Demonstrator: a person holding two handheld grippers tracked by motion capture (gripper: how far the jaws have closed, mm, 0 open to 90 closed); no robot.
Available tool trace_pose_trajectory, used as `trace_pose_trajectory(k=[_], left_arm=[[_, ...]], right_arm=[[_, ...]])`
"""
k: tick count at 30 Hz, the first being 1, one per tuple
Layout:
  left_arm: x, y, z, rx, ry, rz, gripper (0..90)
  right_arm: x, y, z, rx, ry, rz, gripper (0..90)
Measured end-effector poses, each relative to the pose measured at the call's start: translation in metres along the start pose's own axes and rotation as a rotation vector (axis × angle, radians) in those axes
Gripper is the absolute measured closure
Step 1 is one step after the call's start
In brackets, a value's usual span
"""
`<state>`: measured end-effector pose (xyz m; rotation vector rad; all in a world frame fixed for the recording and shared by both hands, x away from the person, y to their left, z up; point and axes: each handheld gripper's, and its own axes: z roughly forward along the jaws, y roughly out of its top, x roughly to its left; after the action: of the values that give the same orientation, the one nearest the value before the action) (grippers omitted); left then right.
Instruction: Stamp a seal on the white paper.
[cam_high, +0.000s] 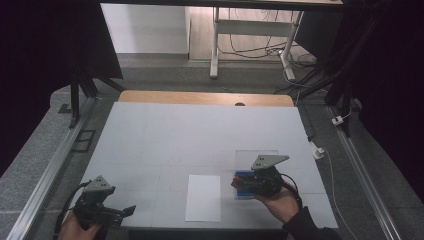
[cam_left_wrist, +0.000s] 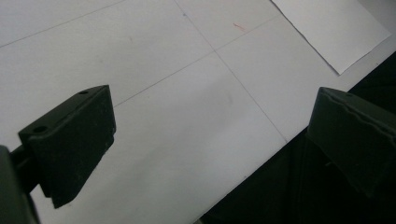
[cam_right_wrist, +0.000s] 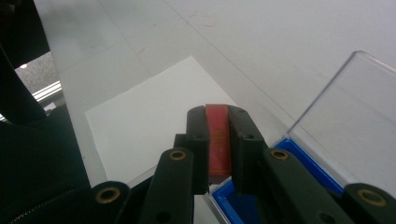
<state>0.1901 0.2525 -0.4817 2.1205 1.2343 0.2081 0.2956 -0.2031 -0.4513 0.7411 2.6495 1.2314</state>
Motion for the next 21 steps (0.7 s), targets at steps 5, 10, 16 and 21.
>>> trace_pose_trajectory(k=[5,10,16,21], left_arm=[[0.001,0.0,0.0,-0.001,0.0,-0.002,1.3],[0.001,0.0,0.0,-0.001,0.0,-0.002,1.3],[0.001,0.0,0.0,-0.002,-0.001,-0.004,1.3],[0.001,0.0,0.0,-0.001,-0.001,-0.005,1.3]], right_arm=[[0.003,0.003,0.006,0.009,0.009,-0.018,80.2],[0.005,0.004,0.012,0.02,0.016,-0.034,80.2],[0.008,0.007,0.02,0.038,0.031,-0.051,80.2],[0.012,0.01,0.028,0.053,0.045,-0.071,80.3]])
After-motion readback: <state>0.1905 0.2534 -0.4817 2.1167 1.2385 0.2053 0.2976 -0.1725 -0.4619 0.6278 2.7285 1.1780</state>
